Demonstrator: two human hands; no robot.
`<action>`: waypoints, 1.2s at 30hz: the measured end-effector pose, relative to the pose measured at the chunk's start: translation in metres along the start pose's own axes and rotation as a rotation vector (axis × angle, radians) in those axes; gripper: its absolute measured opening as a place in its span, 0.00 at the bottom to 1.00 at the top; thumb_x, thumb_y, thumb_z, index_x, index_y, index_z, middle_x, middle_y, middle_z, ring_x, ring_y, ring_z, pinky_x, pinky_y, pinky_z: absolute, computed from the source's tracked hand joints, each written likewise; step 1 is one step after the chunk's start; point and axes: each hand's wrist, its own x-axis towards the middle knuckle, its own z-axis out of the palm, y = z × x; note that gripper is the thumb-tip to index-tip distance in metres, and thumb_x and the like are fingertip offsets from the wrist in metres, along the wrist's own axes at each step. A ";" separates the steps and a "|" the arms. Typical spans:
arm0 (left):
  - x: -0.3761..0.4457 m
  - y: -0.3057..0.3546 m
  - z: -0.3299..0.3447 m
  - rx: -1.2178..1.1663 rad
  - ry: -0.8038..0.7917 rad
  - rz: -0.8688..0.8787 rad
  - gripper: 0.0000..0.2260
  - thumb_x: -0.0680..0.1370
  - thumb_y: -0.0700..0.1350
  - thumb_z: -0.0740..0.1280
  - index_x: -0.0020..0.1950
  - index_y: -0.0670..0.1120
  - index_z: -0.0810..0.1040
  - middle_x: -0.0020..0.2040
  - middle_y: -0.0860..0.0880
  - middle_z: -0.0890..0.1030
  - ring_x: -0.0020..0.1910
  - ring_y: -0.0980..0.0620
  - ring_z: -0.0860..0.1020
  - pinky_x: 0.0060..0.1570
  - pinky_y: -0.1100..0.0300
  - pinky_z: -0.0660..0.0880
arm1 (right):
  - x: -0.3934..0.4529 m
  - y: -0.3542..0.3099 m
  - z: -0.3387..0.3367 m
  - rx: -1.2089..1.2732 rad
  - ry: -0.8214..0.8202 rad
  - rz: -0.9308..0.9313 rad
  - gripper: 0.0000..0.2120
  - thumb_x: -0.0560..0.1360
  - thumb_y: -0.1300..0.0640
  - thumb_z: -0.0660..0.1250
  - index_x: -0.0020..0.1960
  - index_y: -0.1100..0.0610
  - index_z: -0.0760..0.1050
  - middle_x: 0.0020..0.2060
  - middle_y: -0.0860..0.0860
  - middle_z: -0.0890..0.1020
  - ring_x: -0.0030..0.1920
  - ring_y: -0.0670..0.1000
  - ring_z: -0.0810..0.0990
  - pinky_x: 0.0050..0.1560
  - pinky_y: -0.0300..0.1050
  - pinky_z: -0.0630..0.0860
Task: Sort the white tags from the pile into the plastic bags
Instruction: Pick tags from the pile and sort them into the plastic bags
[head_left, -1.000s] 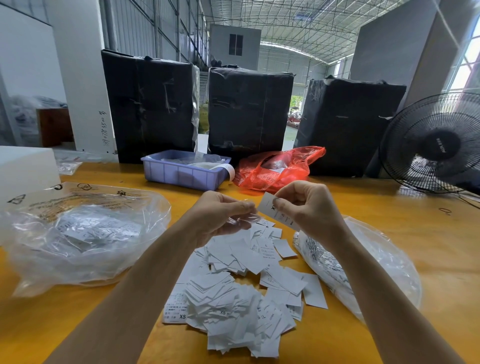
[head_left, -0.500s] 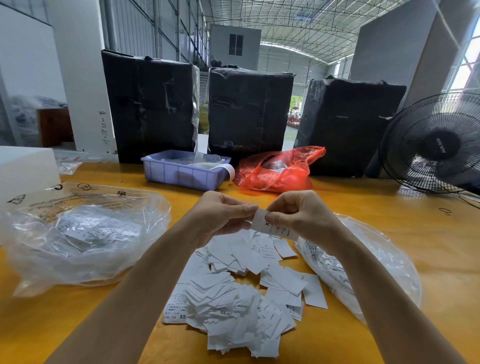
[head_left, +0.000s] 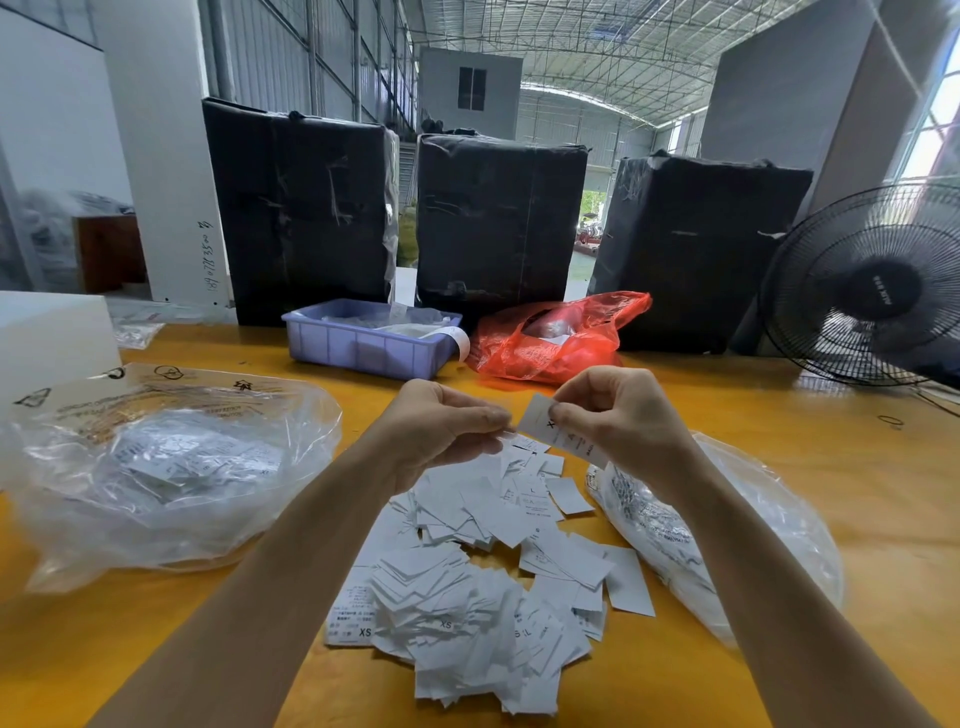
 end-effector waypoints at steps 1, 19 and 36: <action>0.000 0.000 0.000 -0.005 -0.001 -0.001 0.01 0.70 0.40 0.74 0.39 0.43 0.85 0.38 0.45 0.85 0.32 0.54 0.83 0.30 0.66 0.79 | 0.000 0.000 0.000 -0.005 0.003 -0.002 0.02 0.73 0.65 0.70 0.42 0.60 0.78 0.42 0.54 0.82 0.41 0.49 0.80 0.37 0.33 0.74; -0.003 0.002 0.001 -0.035 -0.003 -0.001 0.03 0.70 0.38 0.73 0.43 0.41 0.84 0.38 0.44 0.85 0.34 0.53 0.84 0.29 0.67 0.76 | -0.002 0.000 0.004 -0.026 0.002 -0.013 0.04 0.72 0.64 0.70 0.40 0.58 0.77 0.40 0.52 0.81 0.41 0.49 0.81 0.40 0.36 0.76; -0.003 0.002 0.001 0.010 -0.036 -0.014 0.03 0.69 0.42 0.74 0.37 0.43 0.85 0.39 0.45 0.85 0.34 0.53 0.84 0.29 0.66 0.77 | -0.001 0.000 0.004 0.003 0.091 -0.079 0.02 0.72 0.65 0.70 0.42 0.60 0.78 0.41 0.53 0.81 0.42 0.48 0.80 0.40 0.35 0.76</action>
